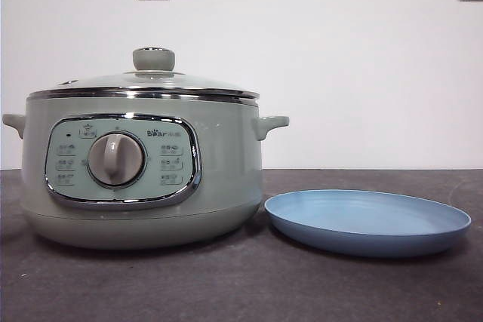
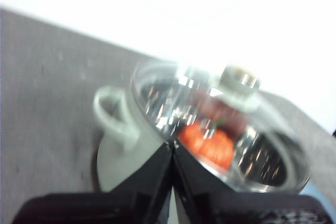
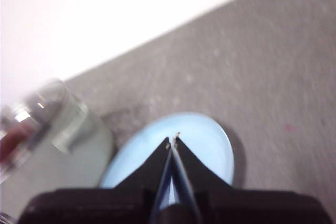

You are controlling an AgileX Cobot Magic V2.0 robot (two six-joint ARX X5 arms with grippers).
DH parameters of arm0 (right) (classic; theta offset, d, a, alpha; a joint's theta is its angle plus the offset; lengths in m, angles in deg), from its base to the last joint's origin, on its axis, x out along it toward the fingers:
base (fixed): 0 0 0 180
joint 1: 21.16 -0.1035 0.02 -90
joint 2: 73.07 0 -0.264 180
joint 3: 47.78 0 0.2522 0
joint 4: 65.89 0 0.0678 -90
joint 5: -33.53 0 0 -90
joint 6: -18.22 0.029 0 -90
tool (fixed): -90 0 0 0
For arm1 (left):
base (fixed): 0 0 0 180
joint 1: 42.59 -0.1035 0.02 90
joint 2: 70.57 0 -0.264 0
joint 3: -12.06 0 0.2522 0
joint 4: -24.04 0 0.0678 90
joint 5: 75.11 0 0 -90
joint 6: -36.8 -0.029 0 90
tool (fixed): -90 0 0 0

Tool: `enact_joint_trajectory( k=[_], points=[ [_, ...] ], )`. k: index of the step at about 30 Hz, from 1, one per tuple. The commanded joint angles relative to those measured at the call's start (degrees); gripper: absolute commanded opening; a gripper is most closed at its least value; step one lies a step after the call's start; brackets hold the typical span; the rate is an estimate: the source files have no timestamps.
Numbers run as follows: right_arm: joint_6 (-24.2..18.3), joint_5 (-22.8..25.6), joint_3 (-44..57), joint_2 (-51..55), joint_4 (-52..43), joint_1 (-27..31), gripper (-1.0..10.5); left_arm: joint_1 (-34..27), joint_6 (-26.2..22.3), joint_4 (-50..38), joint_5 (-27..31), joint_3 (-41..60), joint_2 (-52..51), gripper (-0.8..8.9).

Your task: Take the pumpkin out from the steamer,put the pumpkin in the blue plate,close the lid

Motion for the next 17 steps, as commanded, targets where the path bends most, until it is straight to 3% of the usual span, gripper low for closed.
enact_joint_trajectory(
  k=[1, 8, 17],
  points=[
    [0.1, 0.0, -3.8, -2.5, -0.4, 0.0, -0.1, -0.2, 0.1, 0.9, 0.9, -3.6, 2.8, -0.09],
    [-3.3, 0.0, -15.0, -12.0, -0.4, 0.0, -0.1, -0.2, -3.4, 1.4, 0.4, -14.8, 14.5, -0.08],
    [-11.3, -0.3, -30.1, -25.1, 3.7, 0.0, 0.0, -0.2, -9.7, 3.2, -10.9, -28.7, 30.2, -0.08]
  ],
)
